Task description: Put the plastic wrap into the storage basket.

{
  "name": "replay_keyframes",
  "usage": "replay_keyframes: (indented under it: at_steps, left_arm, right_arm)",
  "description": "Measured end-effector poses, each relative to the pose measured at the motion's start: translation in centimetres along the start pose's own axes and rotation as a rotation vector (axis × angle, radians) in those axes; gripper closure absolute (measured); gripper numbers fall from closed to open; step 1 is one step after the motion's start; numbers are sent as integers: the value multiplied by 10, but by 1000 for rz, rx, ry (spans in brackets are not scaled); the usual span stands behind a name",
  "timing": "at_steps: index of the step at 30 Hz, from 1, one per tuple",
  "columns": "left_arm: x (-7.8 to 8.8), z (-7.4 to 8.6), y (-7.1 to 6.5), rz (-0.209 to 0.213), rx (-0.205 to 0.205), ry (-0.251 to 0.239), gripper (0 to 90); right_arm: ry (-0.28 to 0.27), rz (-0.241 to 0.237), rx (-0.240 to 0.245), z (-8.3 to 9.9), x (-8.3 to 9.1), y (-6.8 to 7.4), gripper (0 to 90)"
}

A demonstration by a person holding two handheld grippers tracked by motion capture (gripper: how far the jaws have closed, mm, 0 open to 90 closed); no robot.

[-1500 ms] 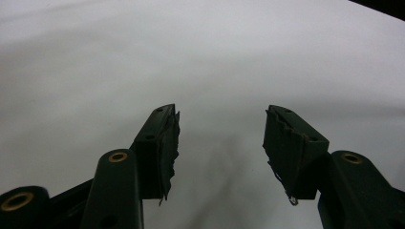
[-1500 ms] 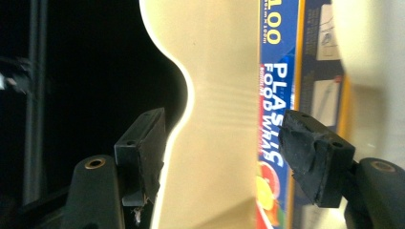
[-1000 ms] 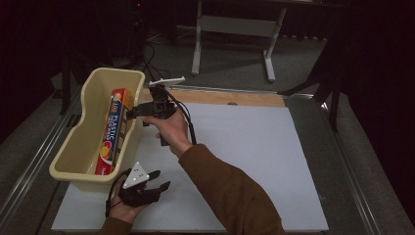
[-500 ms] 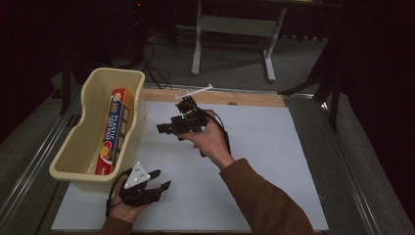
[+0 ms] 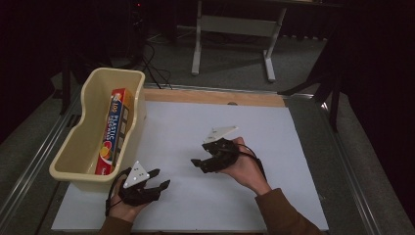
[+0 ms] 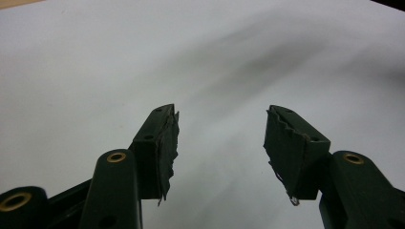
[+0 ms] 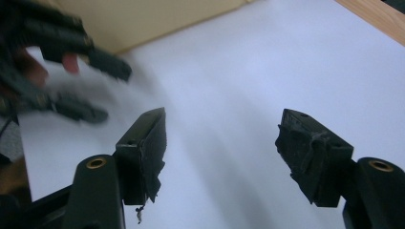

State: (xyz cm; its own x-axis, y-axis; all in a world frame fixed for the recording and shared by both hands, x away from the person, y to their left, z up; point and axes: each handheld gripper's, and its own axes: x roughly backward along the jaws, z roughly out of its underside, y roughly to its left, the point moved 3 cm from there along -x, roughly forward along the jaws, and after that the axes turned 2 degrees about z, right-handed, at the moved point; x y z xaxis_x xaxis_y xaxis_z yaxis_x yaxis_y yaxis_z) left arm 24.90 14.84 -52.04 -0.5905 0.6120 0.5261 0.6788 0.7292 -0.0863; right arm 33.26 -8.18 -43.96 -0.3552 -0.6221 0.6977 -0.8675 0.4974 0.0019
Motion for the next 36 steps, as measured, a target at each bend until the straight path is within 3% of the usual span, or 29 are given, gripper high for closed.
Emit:
replay_keyframes:
  at_steps: [4, 8, 10, 12, 14, 17, 21, 25, 28, 31, 36]
  left_arm:
    - [0, 0, 0, -3, 3, -1, 444]
    - [0, 0, 1, -8, 6, -3, 442]
    - [1, 0, 2, -12, 6, -5, 442]
    - [1, 0, 3, -17, 10, -4, 439]
    - [1, 0, 4, -20, 10, -2, 439]
    - [1, 0, 4, -21, 10, -3, 430]
    - [2, 0, 4, -25, 11, -6, 426]
    - [4, 0, 3, -29, 10, -12, 422]
    - [5, -1, 4, -31, 8, -18, 419]
    - [4, -1, 3, -28, 3, -17, 418]
    - [2, -2, 0, -29, -12, -8, 408]
  right_arm:
    - [-38, 33, -10, 21, 9, -8, 337]
    - [-61, 72, -64, 55, 21, -21, 328]
    - [-69, 77, -68, 60, 23, -23, 325]
    - [-102, 94, -106, 77, 34, -31, 321]
    - [-114, 100, -119, 81, 36, -34, 321]
    - [-166, 112, -178, 94, 45, -44, 322]
    - [-212, 149, -194, 107, 58, -51, 313]
    - [-243, 191, -202, 122, 68, -53, 290]
    - [-243, 213, -201, 135, 72, -50, 248]
    - [-231, 269, -201, 149, 75, -45, 195]
    - [-217, 268, -194, 160, 75, -38, 171]
